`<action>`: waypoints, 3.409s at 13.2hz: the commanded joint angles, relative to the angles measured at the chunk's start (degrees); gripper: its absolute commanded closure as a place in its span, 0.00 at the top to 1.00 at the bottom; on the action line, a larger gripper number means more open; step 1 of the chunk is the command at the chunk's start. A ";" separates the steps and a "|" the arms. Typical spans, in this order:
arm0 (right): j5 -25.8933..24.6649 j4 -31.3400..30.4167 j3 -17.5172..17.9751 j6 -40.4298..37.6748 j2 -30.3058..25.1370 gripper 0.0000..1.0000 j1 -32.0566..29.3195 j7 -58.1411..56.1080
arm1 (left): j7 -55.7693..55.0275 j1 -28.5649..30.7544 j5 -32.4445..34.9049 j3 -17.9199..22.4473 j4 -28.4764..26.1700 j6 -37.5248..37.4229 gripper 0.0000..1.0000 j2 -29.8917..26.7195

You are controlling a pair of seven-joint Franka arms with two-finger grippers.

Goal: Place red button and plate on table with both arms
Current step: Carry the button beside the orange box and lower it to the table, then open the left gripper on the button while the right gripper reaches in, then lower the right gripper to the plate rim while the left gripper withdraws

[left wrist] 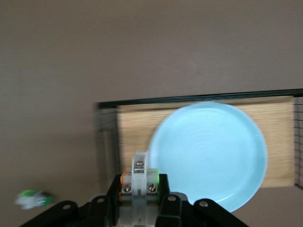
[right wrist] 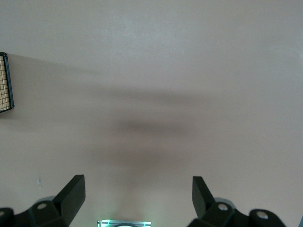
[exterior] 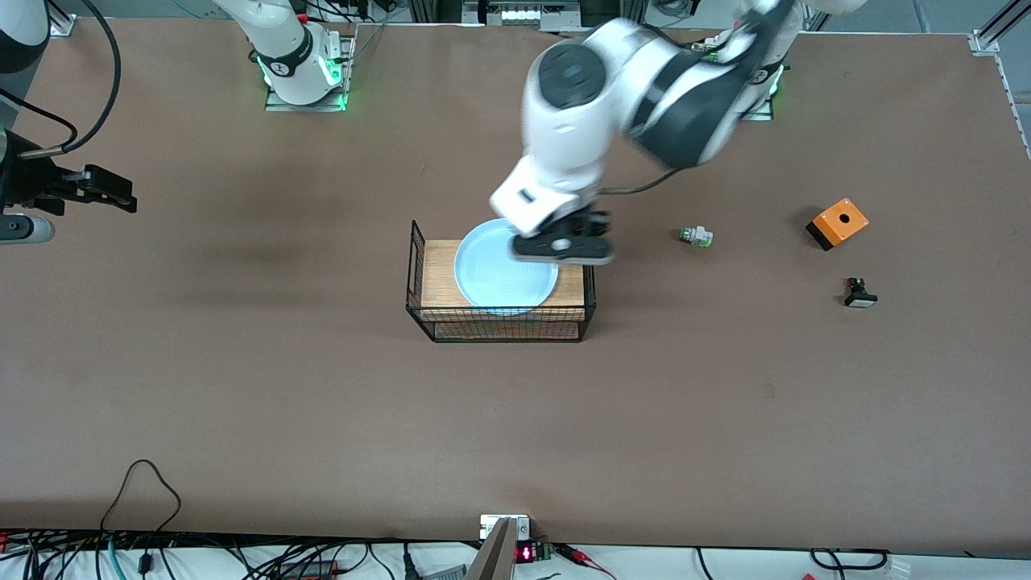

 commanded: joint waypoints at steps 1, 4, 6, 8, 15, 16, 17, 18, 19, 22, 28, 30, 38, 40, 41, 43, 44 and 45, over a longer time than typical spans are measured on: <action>0.59 1.67 0.54 -0.81 0.74 1.00 -0.75 0.00 | 11.54 8.38 -1.59 -0.41 -2.33 -5.04 0.16 -3.46; 0.59 1.67 0.54 -0.99 0.65 1.00 -0.75 0.00 | 21.03 18.31 -1.41 -0.32 -6.79 -6.30 0.15 -3.38; 0.68 1.58 0.45 -0.90 0.74 1.00 -0.75 0.34 | 29.39 24.21 -1.24 -0.32 -11.62 -2.98 0.15 -2.15; 1.55 1.50 0.63 -1.51 0.83 1.00 -0.49 0.08 | 34.76 29.13 -0.80 -0.32 -18.12 3.52 0.15 -1.53; 8.30 1.58 0.54 -1.78 2.76 1.00 3.03 3.31 | 43.56 35.39 -0.27 -0.14 -41.59 33.83 0.17 1.11; 10.33 1.67 0.54 -1.78 2.85 1.00 2.94 8.82 | 43.75 35.39 -0.27 -0.14 -44.49 37.44 0.17 1.11; 12.61 1.67 0.63 -1.78 2.85 1.00 3.11 16.18 | 43.84 35.31 -0.27 -0.14 -46.26 40.52 0.18 1.19; 13.59 1.67 1.06 -1.69 2.85 1.00 3.81 22.17 | 43.92 35.31 -0.27 -0.14 -46.80 41.94 0.21 1.37; 13.60 1.67 1.59 -1.69 2.76 1.00 5.73 26.32 | 43.93 35.31 -0.27 -0.14 -46.80 41.96 0.41 1.54; 11.14 1.67 1.77 -0.99 2.85 1.00 14.17 38.35 | 42.96 34.96 -0.36 -0.14 -45.93 39.60 1.00 1.55; 11.23 -0.43 1.77 7.43 4.61 1.00 23.32 58.86 | 42.87 34.26 -0.36 -0.58 -26.64 9.24 1.00 -2.93; 11.84 -1.67 1.77 10.17 4.52 1.00 24.03 62.64 | 42.78 31.98 -0.36 -0.49 -17.05 -4.73 1.00 -2.23; 11.75 -1.76 1.77 21.40 10.05 1.00 31.40 83.97 | 42.00 32.06 -1.50 -0.85 -8.47 -10.21 1.00 -10.81; 11.23 -1.84 1.77 25.01 11.89 1.00 34.04 87.26 | 38.41 30.57 -1.42 0.73 -17.75 -2.74 1.00 -19.50; 11.05 -1.93 1.60 25.81 12.60 1.00 35.36 87.36 | 34.30 29.78 -0.89 1.69 -23.28 2.18 1.00 -23.64; 10.26 -1.93 1.51 26.87 14.01 1.00 36.42 87.36 | 32.06 27.76 -1.41 4.77 -28.07 7.14 1.00 -26.92; 10.00 -1.93 1.51 26.96 14.80 1.00 36.69 87.27 | 32.32 27.84 -1.06 4.61 -28.34 7.07 1.00 -26.58; 9.47 -1.93 1.51 27.22 15.50 1.00 37.30 87.27 | 32.67 27.92 -0.80 4.43 -28.08 7.07 1.00 -26.23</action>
